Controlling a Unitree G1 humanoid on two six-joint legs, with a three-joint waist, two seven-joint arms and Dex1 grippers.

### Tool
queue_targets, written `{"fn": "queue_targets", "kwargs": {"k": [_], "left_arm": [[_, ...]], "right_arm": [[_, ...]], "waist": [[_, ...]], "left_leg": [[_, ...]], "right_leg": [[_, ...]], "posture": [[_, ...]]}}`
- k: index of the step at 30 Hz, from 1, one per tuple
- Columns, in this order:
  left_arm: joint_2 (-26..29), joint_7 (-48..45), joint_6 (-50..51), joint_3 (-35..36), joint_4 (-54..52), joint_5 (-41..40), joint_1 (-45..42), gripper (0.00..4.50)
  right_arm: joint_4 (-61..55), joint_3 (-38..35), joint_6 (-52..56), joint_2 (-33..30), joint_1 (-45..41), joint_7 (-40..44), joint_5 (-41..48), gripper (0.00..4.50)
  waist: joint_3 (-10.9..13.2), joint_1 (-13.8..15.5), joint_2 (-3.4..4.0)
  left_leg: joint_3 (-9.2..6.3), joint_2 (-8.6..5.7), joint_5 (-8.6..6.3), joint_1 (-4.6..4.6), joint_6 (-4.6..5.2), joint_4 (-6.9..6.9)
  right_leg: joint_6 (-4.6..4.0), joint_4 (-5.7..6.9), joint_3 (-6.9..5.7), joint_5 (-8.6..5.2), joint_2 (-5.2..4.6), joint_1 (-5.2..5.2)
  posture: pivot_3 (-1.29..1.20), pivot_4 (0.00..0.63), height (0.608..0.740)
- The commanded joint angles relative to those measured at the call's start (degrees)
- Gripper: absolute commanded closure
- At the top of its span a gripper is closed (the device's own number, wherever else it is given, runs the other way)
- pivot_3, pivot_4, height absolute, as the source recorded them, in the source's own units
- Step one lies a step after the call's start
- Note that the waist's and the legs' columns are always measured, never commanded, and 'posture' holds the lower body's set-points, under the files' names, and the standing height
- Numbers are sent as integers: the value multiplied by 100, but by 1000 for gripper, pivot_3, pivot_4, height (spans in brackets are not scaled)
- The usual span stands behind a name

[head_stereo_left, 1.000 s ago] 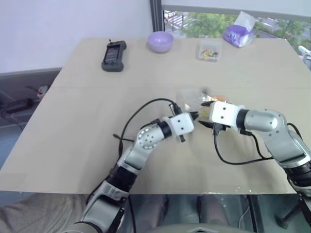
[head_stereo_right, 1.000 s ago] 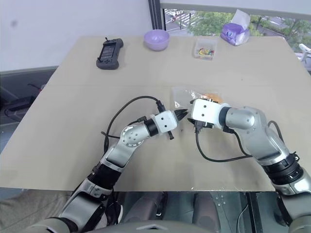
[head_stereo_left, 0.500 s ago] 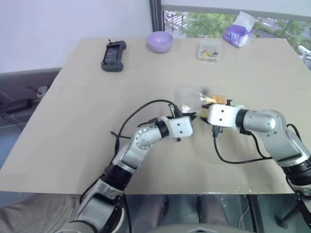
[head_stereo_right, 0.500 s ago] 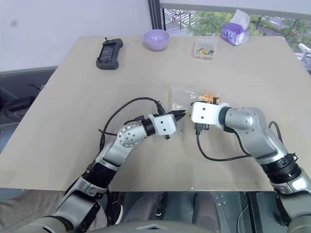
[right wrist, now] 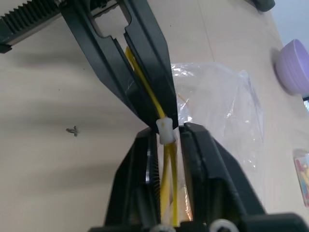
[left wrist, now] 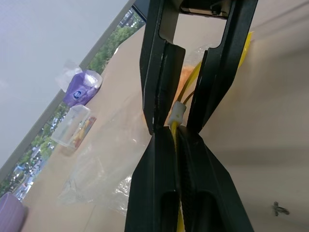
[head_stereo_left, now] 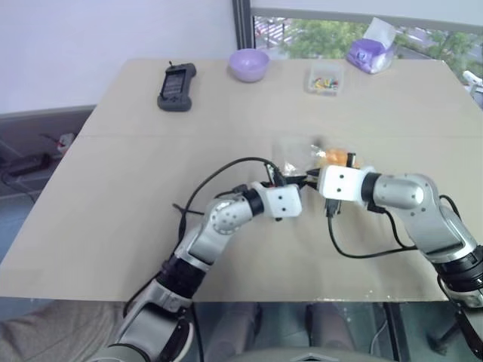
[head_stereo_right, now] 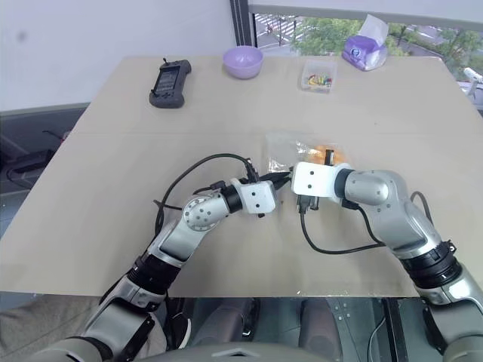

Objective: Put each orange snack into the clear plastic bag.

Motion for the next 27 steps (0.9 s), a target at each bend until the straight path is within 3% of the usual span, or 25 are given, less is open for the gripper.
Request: {"fn": "queue_targets", "kwargs": {"k": [1,27], "left_arm": [[-34,44,-26,9,-228,-12,-7,4500],[-266,-18,543,92,-193,-240,-12,4500]], "right_arm": [[-291,-181,-77,-37,-12,-36,-17,3741],[-604,-346,-270,-363,198,-13,-106,3741]], "waist": [[0,0,0],[0,2,0]], "left_leg": [[0,0,0,0,0,0],[1,0,0,0,0,0]], "right_leg": [[0,0,0,0,0,0],[0,0,0,0,0,0]], "posture": [[0,150,740],[0,150,740]]}}
